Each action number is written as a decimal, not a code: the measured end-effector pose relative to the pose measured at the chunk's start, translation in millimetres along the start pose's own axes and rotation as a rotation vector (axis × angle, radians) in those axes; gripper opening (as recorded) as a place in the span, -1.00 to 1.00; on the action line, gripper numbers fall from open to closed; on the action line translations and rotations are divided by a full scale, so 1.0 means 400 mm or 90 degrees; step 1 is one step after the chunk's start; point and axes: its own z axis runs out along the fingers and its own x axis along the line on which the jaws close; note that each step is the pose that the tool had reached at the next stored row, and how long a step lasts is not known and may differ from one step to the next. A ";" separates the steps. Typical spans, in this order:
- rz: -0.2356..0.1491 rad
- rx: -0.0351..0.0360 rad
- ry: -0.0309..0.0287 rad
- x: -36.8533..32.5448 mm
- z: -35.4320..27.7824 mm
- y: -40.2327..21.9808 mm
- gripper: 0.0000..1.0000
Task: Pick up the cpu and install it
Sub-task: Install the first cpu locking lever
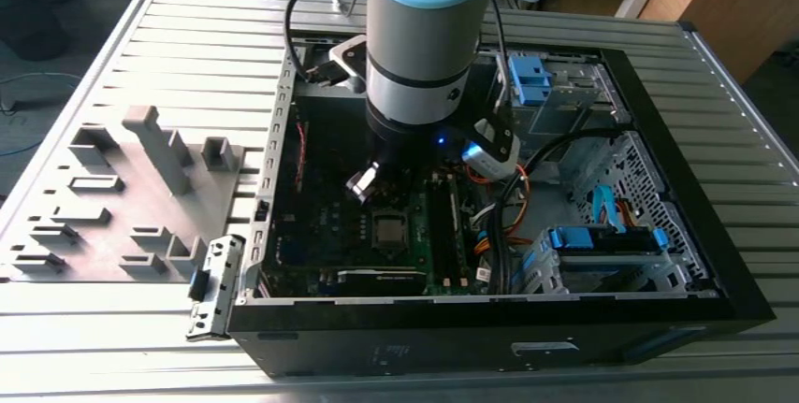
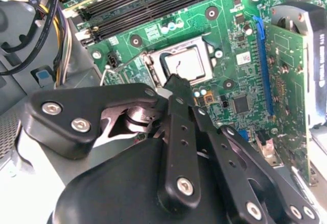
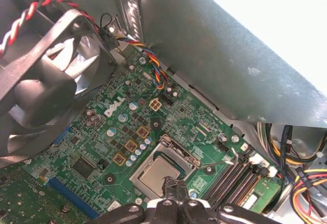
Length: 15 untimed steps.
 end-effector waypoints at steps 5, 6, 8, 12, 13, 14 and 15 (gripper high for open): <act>0.000 -0.0028 -0.0024 -0.001 -0.013 0.001 -0.79; 0.000 -0.0038 -0.0032 -0.001 -0.016 0.001 -0.79; 0.000 -0.0074 -0.0063 -0.001 -0.020 0.001 -0.79; -0.009 -0.0214 -0.0168 -0.002 -0.024 0.001 -0.79; -0.012 -0.0239 -0.0185 -0.002 -0.024 0.001 -0.79; -0.014 -0.0252 -0.0193 -0.002 -0.024 0.001 -0.79; -0.018 -0.0278 -0.0211 -0.002 -0.023 0.000 -0.79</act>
